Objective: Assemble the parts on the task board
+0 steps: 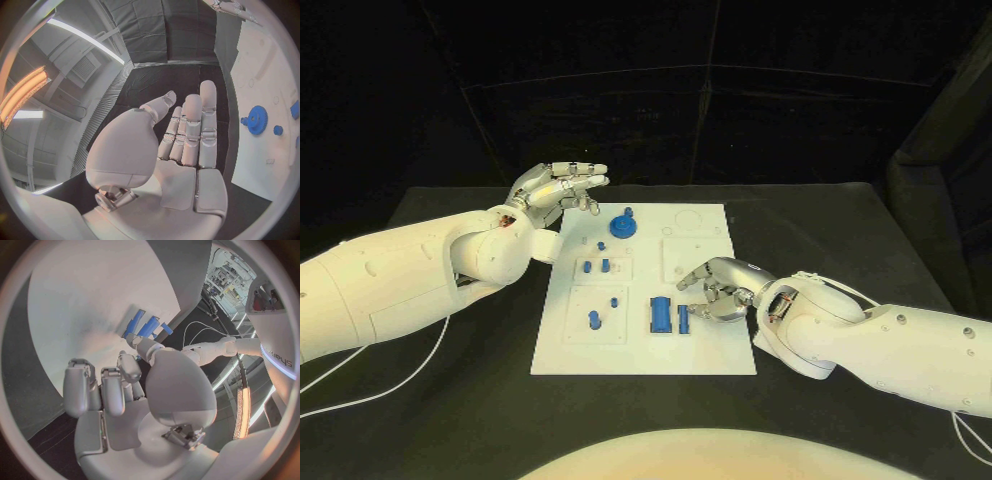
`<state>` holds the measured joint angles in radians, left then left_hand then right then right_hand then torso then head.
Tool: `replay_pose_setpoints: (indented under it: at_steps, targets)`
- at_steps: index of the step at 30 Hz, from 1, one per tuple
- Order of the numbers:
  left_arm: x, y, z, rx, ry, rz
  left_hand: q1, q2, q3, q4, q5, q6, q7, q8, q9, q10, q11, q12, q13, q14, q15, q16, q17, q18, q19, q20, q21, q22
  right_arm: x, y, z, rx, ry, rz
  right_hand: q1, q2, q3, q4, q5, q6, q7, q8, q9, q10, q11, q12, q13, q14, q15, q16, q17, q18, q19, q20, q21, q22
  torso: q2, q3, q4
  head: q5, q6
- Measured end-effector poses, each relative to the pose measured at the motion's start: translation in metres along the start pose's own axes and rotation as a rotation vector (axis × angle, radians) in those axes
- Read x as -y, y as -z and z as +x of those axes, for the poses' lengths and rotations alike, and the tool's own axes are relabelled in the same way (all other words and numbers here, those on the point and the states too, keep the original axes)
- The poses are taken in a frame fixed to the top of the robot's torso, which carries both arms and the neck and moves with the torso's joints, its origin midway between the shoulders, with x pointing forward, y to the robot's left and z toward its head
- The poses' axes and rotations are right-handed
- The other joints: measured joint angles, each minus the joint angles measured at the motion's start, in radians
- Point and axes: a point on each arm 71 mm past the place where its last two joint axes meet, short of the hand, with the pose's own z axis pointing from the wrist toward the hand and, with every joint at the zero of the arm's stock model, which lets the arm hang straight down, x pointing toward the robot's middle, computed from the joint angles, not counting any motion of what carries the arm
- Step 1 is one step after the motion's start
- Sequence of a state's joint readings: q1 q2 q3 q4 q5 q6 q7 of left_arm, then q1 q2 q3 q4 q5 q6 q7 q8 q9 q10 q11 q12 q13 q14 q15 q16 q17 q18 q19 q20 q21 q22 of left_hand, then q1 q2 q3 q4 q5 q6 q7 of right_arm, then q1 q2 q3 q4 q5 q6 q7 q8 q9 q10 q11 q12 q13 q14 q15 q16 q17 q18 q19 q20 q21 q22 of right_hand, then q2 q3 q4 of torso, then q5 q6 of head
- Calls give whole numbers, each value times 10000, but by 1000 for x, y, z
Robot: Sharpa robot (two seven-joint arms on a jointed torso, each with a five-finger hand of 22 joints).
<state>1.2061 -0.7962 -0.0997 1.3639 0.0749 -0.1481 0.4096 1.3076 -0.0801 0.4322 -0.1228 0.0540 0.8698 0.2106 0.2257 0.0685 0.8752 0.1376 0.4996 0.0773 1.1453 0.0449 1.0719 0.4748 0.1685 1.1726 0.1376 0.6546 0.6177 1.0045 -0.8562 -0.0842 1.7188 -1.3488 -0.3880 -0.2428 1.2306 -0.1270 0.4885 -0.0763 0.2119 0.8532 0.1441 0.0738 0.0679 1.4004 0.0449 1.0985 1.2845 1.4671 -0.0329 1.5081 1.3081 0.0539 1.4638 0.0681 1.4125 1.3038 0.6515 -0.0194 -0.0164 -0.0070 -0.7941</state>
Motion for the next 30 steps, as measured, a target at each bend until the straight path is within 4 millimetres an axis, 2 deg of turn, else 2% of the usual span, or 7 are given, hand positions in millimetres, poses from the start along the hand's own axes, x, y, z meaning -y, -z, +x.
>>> replay_pose_setpoints:
  at_steps: [4, 8, 13, 15, 18, 21, 30]
  targets:
    - [0, 0, 0, -2, 1, -3, 0, 0, 0, 0, 0, 0, 0, 0, 0, 0, 0, 0, 0, 0, 0, 0, 1, 0, 0, 0, 0, 0, 1, -1, -1, 107, -17, 46, -70, 12, -486, 155, -1048, 708, 76, 273, 85, 56, 54, 0, 1, -21, 45, 0, 0, 1, -2, 71, 0, 0, 0, 0, 5, -1, 1]
    - [0, 0, 0, -4, 2, -6, 0, 0, 0, 0, 0, 0, 0, 0, 0, 0, 0, 0, 0, 1, 0, 0, 1, 0, 0, 0, 0, 0, 2, -1, -1, 163, -22, 106, -70, 12, -793, 236, -1551, 997, 32, 430, 97, 56, 54, 51, 1, -21, 45, 0, -1, 0, -3, 71, 0, 0, 2, 0, 5, 12, -4]
    - [0, 0, 0, -7, 3, -9, 0, 0, -14, -14, 0, -36, 35, 0, 0, 1, 0, 0, -7, 0, 0, 0, -4, 0, 0, 0, 0, 0, 0, -4, 0, 164, -33, 135, -54, 105, -1251, 339, -1592, 1558, -120, 812, 190, 51, 49, 77, 1, -20, 45, 0, -2, 1, -3, 71, 0, 1, 8, 5, 6, 35, -15]
    - [0, 0, 0, -8, 3, -11, 0, 0, -28, -29, 0, -36, 36, 0, 0, 1, 0, 0, -10, 1, 0, 0, -10, 0, 0, 0, 0, 0, -1, -5, 1, 153, -34, 140, -54, 105, -1420, 375, -1591, 1802, -202, 982, 238, 22, -58, 89, -13, -18, 41, -1, -2, 1, -2, 71, 0, 1, 8, 6, 7, 35, -24]
    - [0, 0, 0, -11, 4, -13, 0, 0, -28, -28, 0, -36, 36, 0, 0, 1, 0, 0, -10, 1, 0, 0, -10, 0, 0, 0, 0, 0, -2, -7, 2, 146, -9, 168, -51, 215, -1686, 418, -1591, 2023, -364, 1209, 301, 1, -150, 89, -39, -20, -106, -1, -2, 1, 32, -46, 0, 1, 12, 7, 12, 38, -35]
    - [0, 0, 0, -11, 4, -15, 0, 0, -29, -29, 0, -36, 36, 0, 0, 1, 0, 0, -10, 1, 0, 0, -10, 0, 0, 0, 0, 0, -2, -9, 3, 156, 39, 223, 23, 289, -1857, 453, -1592, 2192, -444, 1385, 345, 37, -184, 89, -49, 3, -129, -1, -2, 0, 15, -61, 0, 2, 12, 8, 13, 47, -53]
    - [0, 0, 0, -15, 5, -25, 0, 0, -28, -28, 0, -36, 36, 0, 0, 1, 0, 0, -9, 1, 0, 0, -9, 0, 0, 0, 0, 0, 3, -13, 2, 282, 414, 464, 416, 487, -2365, 207, -1595, 2452, -636, 1878, 486, 53, -380, 89, -73, 5, -293, -1, -4, 2, 53, -239, 0, 43, 13, 8, 12, 71, -89]
